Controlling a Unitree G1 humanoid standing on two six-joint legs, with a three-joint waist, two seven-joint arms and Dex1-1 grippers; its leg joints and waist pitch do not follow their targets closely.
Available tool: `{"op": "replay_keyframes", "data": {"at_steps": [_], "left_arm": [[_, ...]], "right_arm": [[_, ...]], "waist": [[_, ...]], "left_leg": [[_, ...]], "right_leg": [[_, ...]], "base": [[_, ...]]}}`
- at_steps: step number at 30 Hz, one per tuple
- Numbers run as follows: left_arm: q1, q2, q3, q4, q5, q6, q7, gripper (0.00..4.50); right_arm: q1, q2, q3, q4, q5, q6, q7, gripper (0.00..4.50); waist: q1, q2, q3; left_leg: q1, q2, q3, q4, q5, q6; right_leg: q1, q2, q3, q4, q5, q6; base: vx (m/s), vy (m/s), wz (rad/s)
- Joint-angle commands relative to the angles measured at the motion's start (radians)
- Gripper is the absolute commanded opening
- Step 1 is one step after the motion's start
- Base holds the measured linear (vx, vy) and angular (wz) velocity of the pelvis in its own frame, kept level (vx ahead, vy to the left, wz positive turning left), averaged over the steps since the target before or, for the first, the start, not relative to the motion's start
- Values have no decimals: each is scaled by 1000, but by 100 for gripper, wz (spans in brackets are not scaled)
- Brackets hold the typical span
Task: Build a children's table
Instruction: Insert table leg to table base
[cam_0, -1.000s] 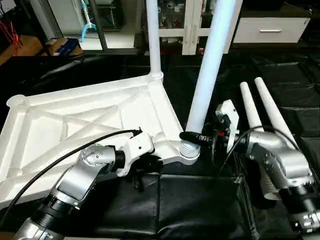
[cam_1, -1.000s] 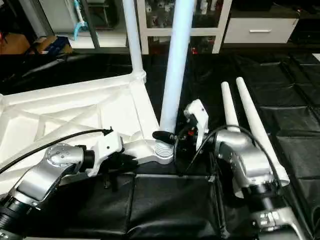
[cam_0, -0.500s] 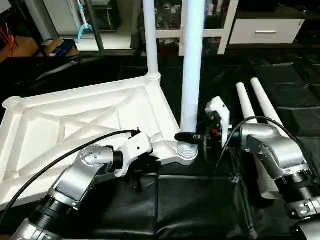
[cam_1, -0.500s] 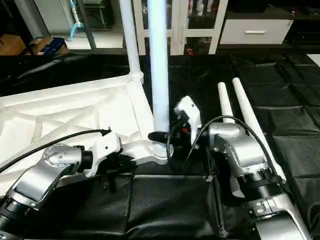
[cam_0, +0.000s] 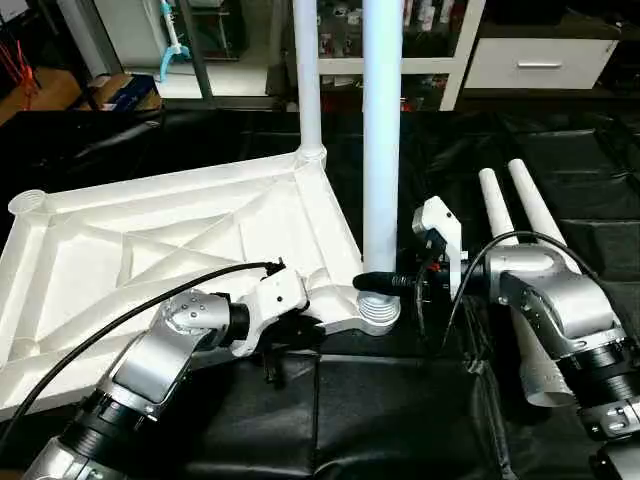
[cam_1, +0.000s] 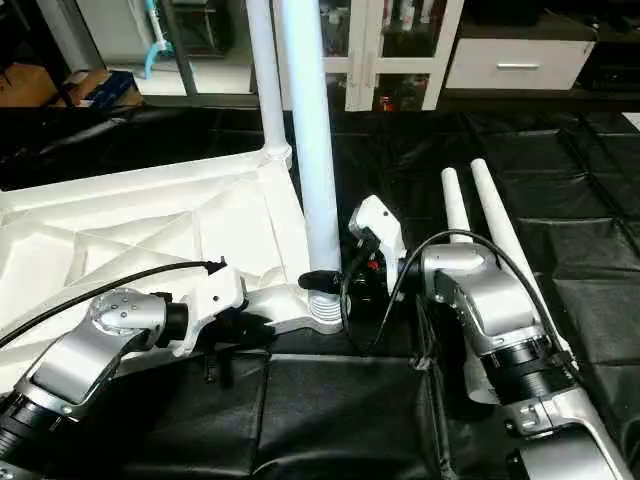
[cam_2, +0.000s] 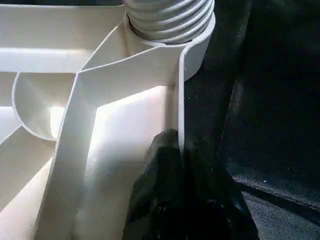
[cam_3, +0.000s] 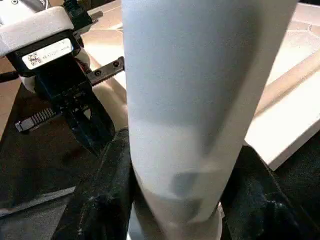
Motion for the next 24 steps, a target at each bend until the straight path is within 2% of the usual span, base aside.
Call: {"op": "replay_keyframes", "data": {"at_steps": [1, 3, 4, 6, 7, 8, 11, 16, 19, 24], "left_arm": [[39, 7, -62, 40, 15, 29, -20, 2], [39, 7, -61, 41, 16, 28, -19, 2], [39, 7, -61, 40, 16, 28, -19, 2], [41, 6, -60, 40, 16, 27, -17, 2], [41, 6, -60, 39, 17, 26, -17, 2], [42, 6, -59, 39, 17, 26, -16, 2], [43, 7, -59, 39, 17, 25, -17, 2], [43, 7, -59, 40, 15, 25, -17, 2], [43, 6, -59, 39, 15, 25, -17, 2], [43, 4, -60, 41, 15, 26, -16, 2]], "right_arm": [[43, 10, 2, 57, -50, -12, -60, 188], [56, 28, -26, 68, -46, -35, -92, 188], [59, 32, -30, 70, -46, -43, -99, 188], [82, 52, -59, 70, -35, -77, -131, 188], [95, 60, -73, 64, -26, -90, -138, 188], [111, 67, -85, 57, -18, -98, -147, 188], [148, 80, -105, 33, -5, -106, -151, 188], [222, 112, -156, -20, 37, -137, -171, 188], [248, 125, -171, -21, 38, -173, -186, 188], [311, 162, -199, -14, 60, -212, -206, 188]], "waist": [[1, -6, -37], [0, -5, -34], [-3, -6, -29], [-5, -7, -26], [-5, -5, -23], [-5, -2, -23], [-7, -4, -25], [-4, -2, -30], [-3, 0, -30], [-5, 0, -23]], "left_leg": [[16, 98, -45, -92, -160, 53], [16, 98, -45, -96, -181, 43], [20, 98, -47, -103, -232, 24], [21, 98, -49, -105, -268, 10], [27, 97, -49, -107, -312, -9], [29, 97, -51, -109, -317, -14], [26, 97, -51, -112, -296, -15], [24, 98, -46, -112, -231, 9], [23, 99, -44, -114, -206, 21], [23, 101, -47, -121, -276, 7]], "right_leg": [[30, -91, 45, -66, -155, -286], [27, -91, 46, -71, -175, -282], [26, -89, 46, -76, -239, -269], [25, -91, 47, -80, -291, -258], [19, -93, 51, -89, -364, -234], [18, -92, 51, -89, -370, -229], [19, -89, 51, -88, -320, -221], [24, -88, 50, -81, -191, -249], [26, -88, 48, -80, -156, -259], [22, -90, 49, -90, -258, -242]], "base": [[0, 0, 0], [0, 0, 0], [0, 0, 0], [0, 0, 0], [0, 0, 0], [0, 0, 0], [0, 0, 0], [0, 0, 0], [0, 0, 0], [0, 0, 0]]}}
